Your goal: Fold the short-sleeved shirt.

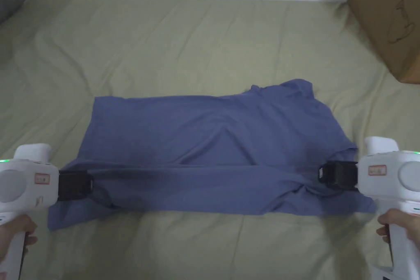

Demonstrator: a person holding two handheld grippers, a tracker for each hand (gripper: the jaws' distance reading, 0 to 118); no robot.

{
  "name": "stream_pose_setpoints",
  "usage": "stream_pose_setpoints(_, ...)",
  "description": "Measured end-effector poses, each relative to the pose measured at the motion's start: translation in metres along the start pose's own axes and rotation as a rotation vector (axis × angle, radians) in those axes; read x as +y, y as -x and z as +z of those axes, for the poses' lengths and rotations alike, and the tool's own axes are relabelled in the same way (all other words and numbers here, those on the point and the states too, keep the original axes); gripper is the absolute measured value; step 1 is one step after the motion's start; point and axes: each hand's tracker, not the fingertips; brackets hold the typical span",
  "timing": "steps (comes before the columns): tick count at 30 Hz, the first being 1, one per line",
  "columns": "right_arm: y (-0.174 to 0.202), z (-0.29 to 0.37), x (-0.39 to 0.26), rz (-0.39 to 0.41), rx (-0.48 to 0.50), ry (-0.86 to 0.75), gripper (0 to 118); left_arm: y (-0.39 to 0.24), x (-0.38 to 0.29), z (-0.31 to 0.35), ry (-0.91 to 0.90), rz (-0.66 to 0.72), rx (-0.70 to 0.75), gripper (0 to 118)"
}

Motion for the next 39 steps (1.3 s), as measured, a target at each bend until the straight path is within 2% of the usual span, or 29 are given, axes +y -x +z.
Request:
stream_pose_setpoints(4,0.007,0.047,-0.019,0.059,0.011,-0.109,98,0.004,-0.031,0.047,-0.062,-0.015,0.011,110)
stream_pose_setpoints(5,0.009,0.058,-0.027,0.065,0.038,-0.132,92,0.007,-0.040,0.056,-0.071,-0.011,0.009,103)
stream_pose_setpoints(6,0.010,0.067,-0.037,0.068,0.069,-0.148,80,0.011,-0.049,0.064,-0.077,-0.002,-0.002,90)
stream_pose_setpoints(7,0.013,0.074,-0.048,0.067,0.084,-0.148,54,0.009,-0.063,0.074,-0.092,0.024,-0.017,62)
stream_pose_setpoints(9,0.020,0.083,-0.068,0.066,0.078,-0.150,13,0.014,-0.081,0.079,-0.080,0.035,-0.048,13)
stream_pose_setpoints(10,0.027,0.088,-0.075,0.067,0.074,-0.149,2,0.016,-0.089,0.078,-0.073,0.036,-0.048,0)
stream_pose_setpoints(14,0.030,0.089,-0.103,0.014,0.091,-0.118,0,0.019,-0.104,0.072,-0.059,0.050,-0.075,0)
stream_pose_setpoints(17,0.028,0.086,-0.116,-0.046,0.099,-0.087,0,0.022,-0.087,0.067,-0.082,0.136,-0.122,0)
stream_pose_setpoints(18,0.028,0.084,-0.117,-0.051,0.098,-0.072,0,0.023,-0.082,0.065,-0.096,0.147,-0.136,8)
stream_pose_setpoints(20,0.027,0.084,-0.121,-0.057,0.087,-0.067,0,0.020,-0.069,0.057,-0.094,0.152,-0.201,72)
stream_pose_setpoints(21,0.026,0.084,-0.122,-0.061,0.083,-0.062,0,0.017,-0.064,0.051,-0.089,0.149,-0.194,97)
stream_pose_setpoints(22,0.024,0.083,-0.122,-0.062,0.089,-0.060,0,0.013,-0.060,0.042,-0.069,0.127,-0.185,107)
stream_pose_setpoints(25,0.022,0.085,-0.123,-0.094,0.105,-0.055,0,0.004,-0.054,0.011,-0.003,0.059,-0.053,104)
stream_pose_setpoints(28,0.022,0.089,-0.124,-0.095,0.108,-0.056,0,-0.005,-0.063,-0.012,0.090,0.014,0.003,88)
stream_pose_setpoints(29,0.022,0.089,-0.124,-0.088,0.106,-0.057,0,-0.009,-0.064,-0.005,0.032,-0.026,0.015,77)
stream_pose_setpoints(30,0.020,0.087,-0.125,-0.076,0.098,-0.052,0,-0.012,-0.061,0.001,0.033,-0.046,0.024,56)
stream_pose_setpoints(31,0.018,0.085,-0.123,-0.065,0.093,-0.052,0,-0.011,-0.059,0.007,0.031,-0.029,0.017,16)
stream_pose_setpoints(32,0.016,0.083,-0.120,-0.056,0.086,-0.059,4,-0.011,-0.057,0.011,0.016,-0.026,0.030,7)
stream_pose_setpoints(34,0.015,0.076,-0.110,-0.041,0.061,-0.067,15,-0.010,-0.052,0.017,-0.021,-0.028,0.018,4)
stream_pose_setpoints(35,0.014,0.072,-0.103,-0.015,0.066,-0.063,45,-0.007,-0.045,0.017,0.003,-0.010,-0.002,4)
stream_pose_setpoints(36,0.013,0.064,-0.097,0.022,0.089,-0.060,86,-0.009,-0.044,0.017,0.024,-0.012,-0.006,4)
stream_pose_setpoints(37,0.012,0.053,-0.092,0.042,0.111,-0.057,116,-0.012,-0.044,0.018,0.011,-0.033,0.014,4)
stream_pose_setpoints(38,0.010,0.045,-0.086,0.053,0.111,-0.047,117,-0.015,-0.044,0.019,0.014,-0.050,0.020,4)
stream_pose_setpoints(39,0.009,0.041,-0.077,0.064,0.100,-0.049,112,-0.018,-0.049,0.018,0.017,-0.069,0.027,4)
